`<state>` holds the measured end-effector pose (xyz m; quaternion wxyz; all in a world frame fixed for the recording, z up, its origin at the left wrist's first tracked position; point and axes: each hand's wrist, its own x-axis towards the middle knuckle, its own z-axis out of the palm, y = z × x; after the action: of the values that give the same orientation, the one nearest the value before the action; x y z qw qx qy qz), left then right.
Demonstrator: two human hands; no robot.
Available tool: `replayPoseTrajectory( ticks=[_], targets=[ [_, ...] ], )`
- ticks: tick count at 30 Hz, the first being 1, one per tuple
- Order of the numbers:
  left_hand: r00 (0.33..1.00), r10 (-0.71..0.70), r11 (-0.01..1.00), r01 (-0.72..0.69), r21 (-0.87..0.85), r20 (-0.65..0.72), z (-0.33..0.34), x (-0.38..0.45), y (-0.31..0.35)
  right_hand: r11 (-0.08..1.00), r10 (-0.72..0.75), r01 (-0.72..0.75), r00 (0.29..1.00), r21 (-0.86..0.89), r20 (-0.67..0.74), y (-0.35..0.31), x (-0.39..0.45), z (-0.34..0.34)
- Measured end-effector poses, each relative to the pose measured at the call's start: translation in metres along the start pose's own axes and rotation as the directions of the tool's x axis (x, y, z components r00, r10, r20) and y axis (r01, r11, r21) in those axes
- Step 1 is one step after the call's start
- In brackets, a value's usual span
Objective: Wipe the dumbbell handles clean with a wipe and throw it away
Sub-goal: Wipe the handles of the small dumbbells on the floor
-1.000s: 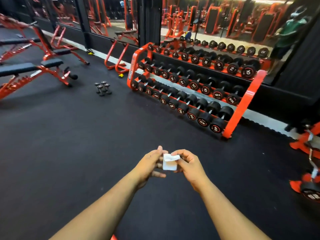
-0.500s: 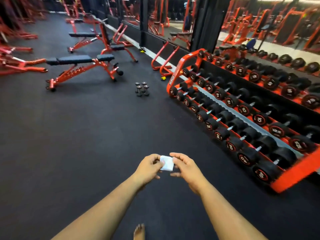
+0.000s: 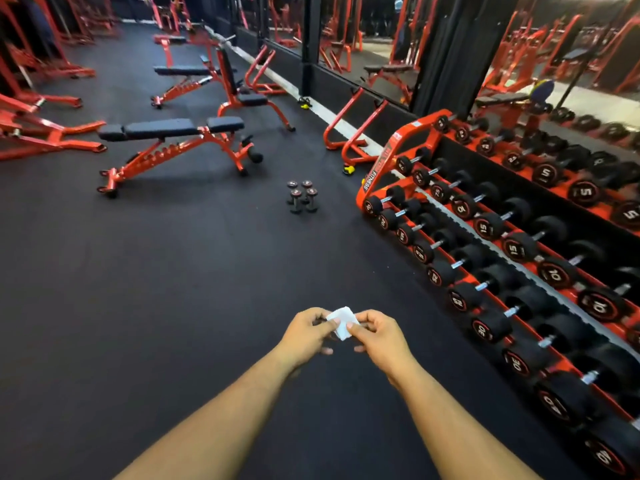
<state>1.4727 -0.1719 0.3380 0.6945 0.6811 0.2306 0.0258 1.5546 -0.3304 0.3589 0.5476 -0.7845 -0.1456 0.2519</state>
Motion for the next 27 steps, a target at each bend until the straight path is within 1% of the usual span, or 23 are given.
replayPoseTrajectory(
  ticks=[6,8,11,12,14,17,22,27],
  targets=[
    [0.999,-0.002,1.0,0.002,-0.017,-0.046,-0.018,0.146,0.037,0.998,0.005,0.001,0.995,-0.06,0.102,-0.018,0.156,-0.016],
    [0.995,0.016,1.0,-0.016,-0.001,-0.096,-0.02,0.198,0.048,0.998,0.0,0.009,0.991,-0.07,0.13,-0.024,0.216,-0.024],
    [0.982,0.043,0.998,-0.033,0.053,-0.185,-0.03,0.268,0.065,1.0,-0.009,0.007,0.989,0.015,0.146,-0.043,0.297,-0.034],
    [0.978,0.053,0.997,-0.039,0.073,-0.203,-0.036,0.294,0.074,0.998,-0.014,0.005,0.988,0.059,0.156,-0.053,0.326,-0.036],
    [0.974,0.052,0.995,-0.031,0.095,-0.221,-0.049,0.339,0.086,0.996,-0.015,-0.001,0.985,0.094,0.17,-0.068,0.376,-0.037],
    [0.976,0.045,0.998,-0.035,0.053,-0.214,-0.071,0.4,0.102,0.993,-0.002,-0.018,0.986,0.119,0.165,-0.089,0.448,-0.034],
    [0.976,-0.007,0.999,0.0,-0.034,-0.218,-0.116,0.512,0.116,0.991,0.05,-0.061,0.994,0.123,0.092,-0.106,0.58,-0.012],
    [0.969,-0.046,0.999,0.047,-0.003,-0.244,-0.18,0.649,0.13,0.984,0.102,-0.115,0.989,0.134,0.103,-0.126,0.715,0.02]
  ],
)
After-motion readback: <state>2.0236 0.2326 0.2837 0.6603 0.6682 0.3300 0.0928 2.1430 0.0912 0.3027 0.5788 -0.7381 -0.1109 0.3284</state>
